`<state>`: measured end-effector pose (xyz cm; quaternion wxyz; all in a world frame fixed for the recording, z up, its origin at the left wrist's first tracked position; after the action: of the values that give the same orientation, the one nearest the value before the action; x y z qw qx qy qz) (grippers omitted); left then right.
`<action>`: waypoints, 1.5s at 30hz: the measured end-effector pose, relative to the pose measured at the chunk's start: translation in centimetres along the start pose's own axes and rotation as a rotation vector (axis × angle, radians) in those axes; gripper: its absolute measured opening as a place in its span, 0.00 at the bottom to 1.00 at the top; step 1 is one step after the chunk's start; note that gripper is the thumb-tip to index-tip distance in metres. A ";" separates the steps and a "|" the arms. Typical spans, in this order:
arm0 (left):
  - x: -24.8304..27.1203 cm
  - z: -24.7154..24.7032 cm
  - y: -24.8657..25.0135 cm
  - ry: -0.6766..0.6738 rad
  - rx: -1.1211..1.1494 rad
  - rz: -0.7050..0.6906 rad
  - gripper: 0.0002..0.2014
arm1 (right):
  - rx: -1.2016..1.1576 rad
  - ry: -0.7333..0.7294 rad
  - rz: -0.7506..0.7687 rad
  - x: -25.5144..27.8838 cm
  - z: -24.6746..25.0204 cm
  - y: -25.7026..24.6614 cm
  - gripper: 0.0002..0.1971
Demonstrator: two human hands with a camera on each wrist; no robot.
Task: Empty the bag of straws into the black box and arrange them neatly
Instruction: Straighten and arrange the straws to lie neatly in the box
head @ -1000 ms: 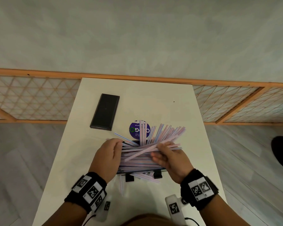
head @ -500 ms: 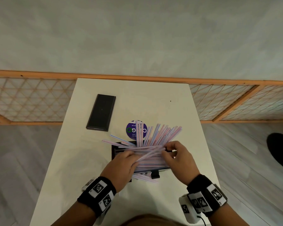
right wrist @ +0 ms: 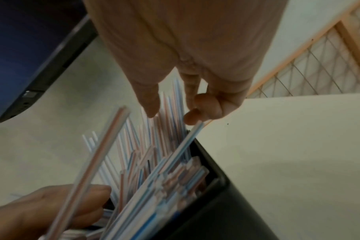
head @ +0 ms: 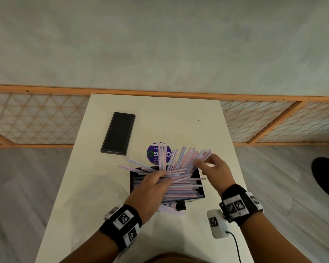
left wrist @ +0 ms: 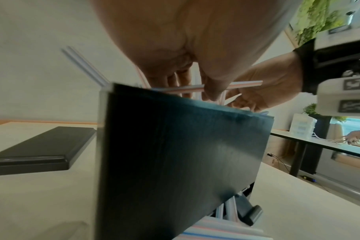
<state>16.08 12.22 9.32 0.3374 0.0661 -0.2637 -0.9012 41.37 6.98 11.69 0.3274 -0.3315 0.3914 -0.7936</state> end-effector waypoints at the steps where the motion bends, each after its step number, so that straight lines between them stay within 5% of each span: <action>1: -0.2 -0.2 0.2 0.003 0.020 0.007 0.22 | -0.052 -0.059 0.001 -0.3 -0.3 -0.2 0.11; 6: -0.4 -0.6 0.6 0.012 -0.026 0.069 0.34 | -0.019 -0.152 0.138 -0.4 -1.4 -1.8 0.07; 13: -0.5 -0.6 0.5 -0.083 -0.010 0.097 0.29 | 0.306 -0.175 0.302 0.9 -4.1 -1.8 0.11; 22: -0.1 -0.8 -0.7 -0.092 0.021 0.110 0.28 | 0.311 -0.061 0.404 2.0 0.2 -4.9 0.09; 26: -0.2 -0.5 -0.8 -0.075 0.107 0.148 0.28 | 0.373 -0.050 0.576 4.3 2.3 -8.4 0.05; 32: 0.7 0.2 -1.6 -0.014 0.268 0.178 0.31 | 0.532 -0.223 0.862 6.9 1.7 -12.9 0.01; 37: 1.5 2.0 -2.2 0.242 0.344 0.237 0.17 | 0.891 -0.467 0.810 7.3 -3.6 -12.6 0.11; 45: 3.5 2.9 -4.1 0.307 0.377 0.466 0.25 | 1.051 -0.616 0.743 6.2 -11.7 -9.5 0.16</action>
<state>10.21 13.83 9.84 0.5518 0.2002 -0.3798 -0.7149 26.29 11.44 15.76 0.7884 -0.1835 -0.0661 -0.5835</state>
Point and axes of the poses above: each hand's wrist, its own x-axis away from the middle knuckle, its own z-axis out of the back of the hand, y = z × x, the point moved 1 cm from there along -x, towards the middle knuckle, and after that the axes turned 2 degrees about z, right-handed, at the moved point
